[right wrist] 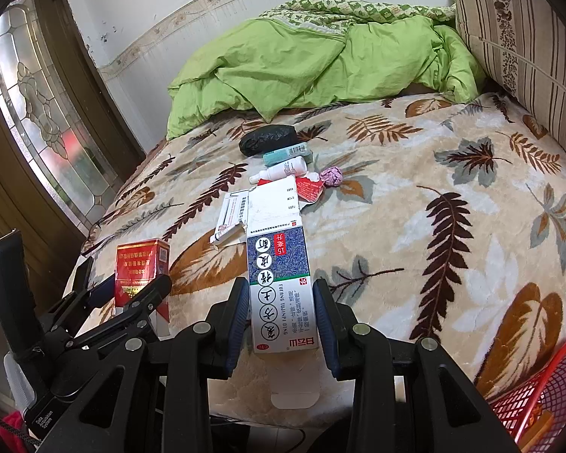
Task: Collect trash
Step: 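Carry the red box and white box with both grippers over the wastebasket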
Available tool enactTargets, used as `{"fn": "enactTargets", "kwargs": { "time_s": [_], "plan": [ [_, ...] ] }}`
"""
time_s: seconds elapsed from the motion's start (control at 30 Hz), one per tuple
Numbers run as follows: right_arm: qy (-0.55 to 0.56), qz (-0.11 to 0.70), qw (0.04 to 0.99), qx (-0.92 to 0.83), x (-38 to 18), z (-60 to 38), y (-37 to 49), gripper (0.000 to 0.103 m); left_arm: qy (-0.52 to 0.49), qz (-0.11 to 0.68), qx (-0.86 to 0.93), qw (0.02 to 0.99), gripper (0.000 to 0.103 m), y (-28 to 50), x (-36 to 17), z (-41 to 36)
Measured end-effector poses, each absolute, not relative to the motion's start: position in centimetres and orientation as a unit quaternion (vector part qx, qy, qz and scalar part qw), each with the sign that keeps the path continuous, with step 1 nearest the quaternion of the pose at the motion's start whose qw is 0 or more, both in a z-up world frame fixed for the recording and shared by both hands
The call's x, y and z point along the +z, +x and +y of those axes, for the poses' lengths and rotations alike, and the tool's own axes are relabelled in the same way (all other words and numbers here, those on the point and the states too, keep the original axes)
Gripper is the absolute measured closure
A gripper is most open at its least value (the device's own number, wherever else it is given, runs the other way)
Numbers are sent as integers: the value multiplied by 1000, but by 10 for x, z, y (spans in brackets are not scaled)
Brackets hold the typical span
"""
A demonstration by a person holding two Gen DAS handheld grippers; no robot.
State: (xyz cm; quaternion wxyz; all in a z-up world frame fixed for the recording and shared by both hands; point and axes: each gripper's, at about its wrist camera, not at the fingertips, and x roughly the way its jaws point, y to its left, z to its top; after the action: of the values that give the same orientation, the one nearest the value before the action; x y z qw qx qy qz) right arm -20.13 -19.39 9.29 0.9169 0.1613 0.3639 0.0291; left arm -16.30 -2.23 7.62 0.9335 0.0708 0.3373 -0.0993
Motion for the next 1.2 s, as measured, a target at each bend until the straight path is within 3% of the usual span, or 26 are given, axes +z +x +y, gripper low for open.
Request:
{"fn": "enactTargets", "kwargs": {
  "time_s": [0.6, 0.97, 1.2],
  "plan": [
    [222, 347, 911, -7, 103, -247, -233, 66, 52, 343, -180, 920, 47, -176, 102, -52],
    [287, 315, 900, -90, 115, -328, -316, 66, 93, 346, -324, 876, 47, -210, 122, -154],
    [321, 305, 877, -186, 107, -391, -397, 66, 123, 382, -462, 791, 47, -259, 120, -245]
  ]
}}
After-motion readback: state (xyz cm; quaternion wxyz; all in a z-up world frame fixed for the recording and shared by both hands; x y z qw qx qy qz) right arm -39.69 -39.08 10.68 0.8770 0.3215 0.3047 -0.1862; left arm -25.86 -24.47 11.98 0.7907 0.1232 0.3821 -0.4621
